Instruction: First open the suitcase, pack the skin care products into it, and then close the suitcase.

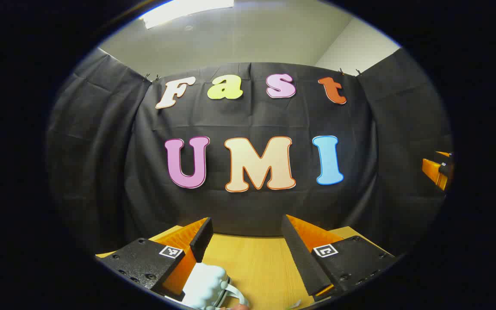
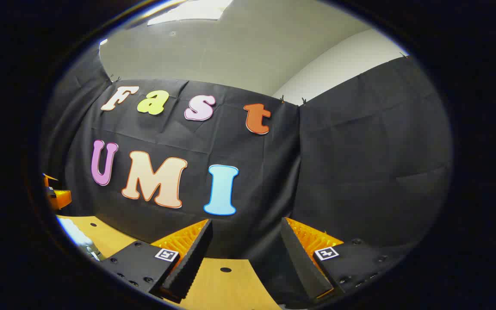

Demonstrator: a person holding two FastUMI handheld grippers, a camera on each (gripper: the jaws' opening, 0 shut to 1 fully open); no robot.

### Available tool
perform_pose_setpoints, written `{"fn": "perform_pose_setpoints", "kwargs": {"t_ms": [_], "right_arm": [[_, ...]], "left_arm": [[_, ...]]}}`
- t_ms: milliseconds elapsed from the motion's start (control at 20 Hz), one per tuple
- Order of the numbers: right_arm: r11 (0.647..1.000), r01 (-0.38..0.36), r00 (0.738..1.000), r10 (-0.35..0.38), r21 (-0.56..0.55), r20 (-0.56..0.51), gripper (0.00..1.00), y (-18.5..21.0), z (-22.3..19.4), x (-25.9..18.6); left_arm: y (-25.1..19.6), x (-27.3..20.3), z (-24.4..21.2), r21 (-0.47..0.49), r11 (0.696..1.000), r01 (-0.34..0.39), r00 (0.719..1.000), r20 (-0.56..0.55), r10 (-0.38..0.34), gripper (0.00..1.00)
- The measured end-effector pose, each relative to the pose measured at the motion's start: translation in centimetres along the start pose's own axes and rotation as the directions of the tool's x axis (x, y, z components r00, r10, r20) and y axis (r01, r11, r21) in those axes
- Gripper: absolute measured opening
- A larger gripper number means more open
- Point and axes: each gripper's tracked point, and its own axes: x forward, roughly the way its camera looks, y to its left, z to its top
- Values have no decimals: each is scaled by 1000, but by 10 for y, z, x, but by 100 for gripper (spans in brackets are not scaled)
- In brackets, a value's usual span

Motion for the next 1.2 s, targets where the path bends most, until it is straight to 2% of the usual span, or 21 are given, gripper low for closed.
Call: {"fn": "perform_pose_setpoints", "kwargs": {"t_ms": [500,900,1200], "right_arm": [[994,-49,997,54,97,-48,98,28,-14,-4],[973,-142,984,159,185,-81,98,59,-36,-16],[952,-212,967,237,223,-92,99,73,-52,-16]], "left_arm": [[29,5,-5,-3,998,-67,998,-20,67,94],[25,-3,-19,12,993,-115,991,-66,116,94],[29,-14,-23,64,985,-162,983,-72,167,94]]}}
